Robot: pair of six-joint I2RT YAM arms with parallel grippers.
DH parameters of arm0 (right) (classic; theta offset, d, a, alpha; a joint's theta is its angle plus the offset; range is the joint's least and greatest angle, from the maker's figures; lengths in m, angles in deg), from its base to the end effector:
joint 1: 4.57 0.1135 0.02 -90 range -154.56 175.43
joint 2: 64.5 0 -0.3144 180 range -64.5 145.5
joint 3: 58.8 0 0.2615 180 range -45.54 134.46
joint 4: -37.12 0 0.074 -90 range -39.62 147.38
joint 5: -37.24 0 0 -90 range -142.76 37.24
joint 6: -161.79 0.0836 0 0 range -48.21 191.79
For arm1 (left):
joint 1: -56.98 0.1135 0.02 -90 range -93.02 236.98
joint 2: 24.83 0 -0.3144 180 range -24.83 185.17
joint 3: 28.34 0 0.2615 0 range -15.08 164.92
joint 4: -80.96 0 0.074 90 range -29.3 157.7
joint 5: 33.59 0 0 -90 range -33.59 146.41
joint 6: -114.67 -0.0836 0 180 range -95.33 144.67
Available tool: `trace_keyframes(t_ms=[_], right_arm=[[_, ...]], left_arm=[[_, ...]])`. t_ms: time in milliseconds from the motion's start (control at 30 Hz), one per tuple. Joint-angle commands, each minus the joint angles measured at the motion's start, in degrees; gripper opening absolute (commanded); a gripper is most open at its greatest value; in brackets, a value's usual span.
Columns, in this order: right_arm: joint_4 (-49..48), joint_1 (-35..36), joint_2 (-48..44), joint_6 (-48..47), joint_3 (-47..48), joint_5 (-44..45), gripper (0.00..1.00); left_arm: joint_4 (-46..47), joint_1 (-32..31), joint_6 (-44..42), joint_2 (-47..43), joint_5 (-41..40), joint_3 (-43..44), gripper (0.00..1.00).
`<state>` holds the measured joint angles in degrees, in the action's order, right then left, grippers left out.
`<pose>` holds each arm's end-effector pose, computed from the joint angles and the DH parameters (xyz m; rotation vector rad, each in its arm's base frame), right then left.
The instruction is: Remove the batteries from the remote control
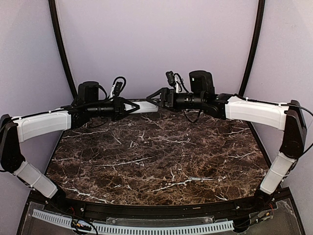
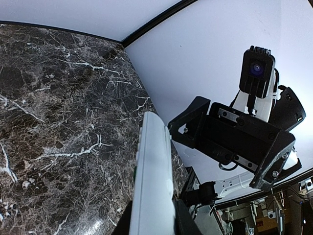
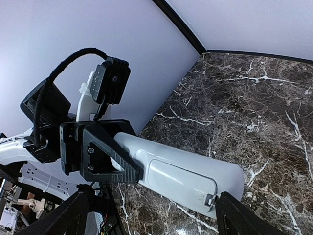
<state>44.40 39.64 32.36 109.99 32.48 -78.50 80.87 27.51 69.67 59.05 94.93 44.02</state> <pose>0.3068 0.3491 0.3670 -0.4644 1.9598 1.3815 0.3046 -0.2319 0.3458 0.2830 1.9791 -1.4835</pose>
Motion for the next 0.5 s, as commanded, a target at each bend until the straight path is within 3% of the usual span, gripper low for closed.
trace_keyframes(t_ms=[0,467], right_arm=[[-1.9,0.3,0.9,0.3,1.3,-1.4,0.9],[-4.1,0.6,0.9,1.1,1.3,-4.2,0.9]], left_arm=[[1.8,-0.1,0.0,-1.5,1.3,-0.7,0.0],[1.7,-0.1,-0.1,-1.5,1.4,-0.7,0.0]])
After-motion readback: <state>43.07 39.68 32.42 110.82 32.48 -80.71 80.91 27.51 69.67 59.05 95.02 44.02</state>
